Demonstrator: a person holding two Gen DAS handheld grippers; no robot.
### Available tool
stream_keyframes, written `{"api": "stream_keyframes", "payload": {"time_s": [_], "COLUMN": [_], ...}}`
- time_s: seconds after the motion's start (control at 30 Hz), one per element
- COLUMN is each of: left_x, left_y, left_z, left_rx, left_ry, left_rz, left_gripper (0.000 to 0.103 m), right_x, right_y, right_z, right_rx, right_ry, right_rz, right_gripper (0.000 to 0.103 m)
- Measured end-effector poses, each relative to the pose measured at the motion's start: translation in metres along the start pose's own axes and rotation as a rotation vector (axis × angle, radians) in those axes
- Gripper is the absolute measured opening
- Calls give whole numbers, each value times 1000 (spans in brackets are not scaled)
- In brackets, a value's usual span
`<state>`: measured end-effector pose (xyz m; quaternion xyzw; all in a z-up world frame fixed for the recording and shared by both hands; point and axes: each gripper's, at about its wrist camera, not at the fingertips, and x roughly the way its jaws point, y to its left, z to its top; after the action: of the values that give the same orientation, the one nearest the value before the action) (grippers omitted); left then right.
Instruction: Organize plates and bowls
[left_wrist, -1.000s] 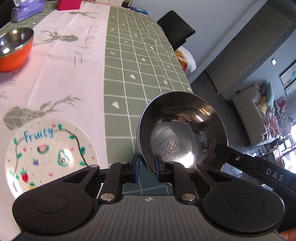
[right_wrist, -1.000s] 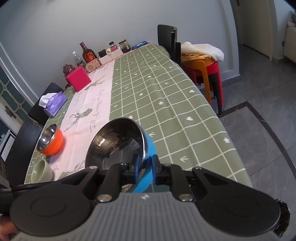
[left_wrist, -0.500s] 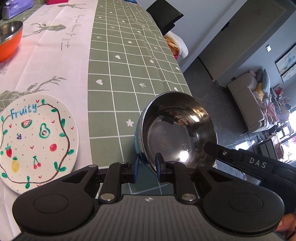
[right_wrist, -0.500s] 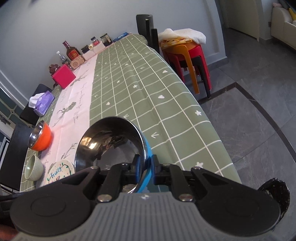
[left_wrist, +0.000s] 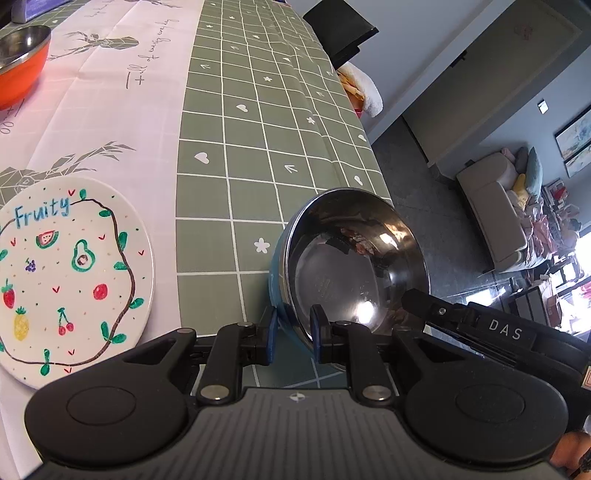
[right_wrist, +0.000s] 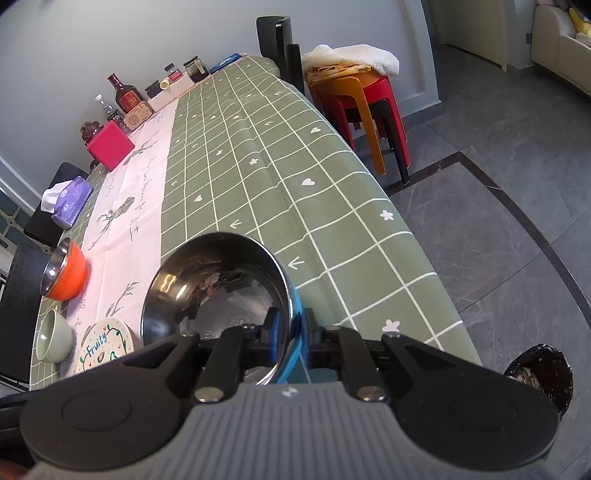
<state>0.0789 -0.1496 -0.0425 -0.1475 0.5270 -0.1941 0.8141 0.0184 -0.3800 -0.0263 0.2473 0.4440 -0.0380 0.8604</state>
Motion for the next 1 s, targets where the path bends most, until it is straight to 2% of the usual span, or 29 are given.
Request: {"api": "stream_keyframes", "payload": {"time_s": [0.43, 0.5, 0.53, 0.57, 0.63, 0.7, 0.83, 0.9, 0.97, 1.0], "left_x": [-4, -6, -6, -7, -12, -19, -42, -55, -71, -79], "left_y": [0, 0, 1, 1, 1, 0, -1, 0, 4, 7], "left_z": [9, 9, 9, 9, 10, 11, 11, 10, 9, 9], "left_rx": [8, 9, 9, 10, 29, 59, 122, 165, 198, 209], "left_ry": [-34, -47, -51, -55, -76, -106, -170, -201, -229, -241], "left_rz": [11, 8, 5, -1, -5, 0, -16, -21, -15, -9], "left_gripper": [22, 23, 25, 27, 37, 40, 53, 57, 57, 58], "right_x": [12, 11, 10, 9, 8, 6, -5, -13, -22, -27], "right_y": [4, 4, 4, 4, 3, 3, 8, 13, 20, 25], "right_z": [7, 7, 7, 7, 7, 7, 6, 4, 2, 1], "right_rx": [4, 3, 1, -2, -6, 0, -16, -38, -65, -81], "right_ry": [19, 14, 8, 2, -8, -18, -73, -123, -177, -202], "right_rz": [6, 10, 6, -5, -21, -15, 8, 30, 54, 72], "right_gripper": [14, 23, 32, 37, 39, 43, 44, 46, 55, 55]}}
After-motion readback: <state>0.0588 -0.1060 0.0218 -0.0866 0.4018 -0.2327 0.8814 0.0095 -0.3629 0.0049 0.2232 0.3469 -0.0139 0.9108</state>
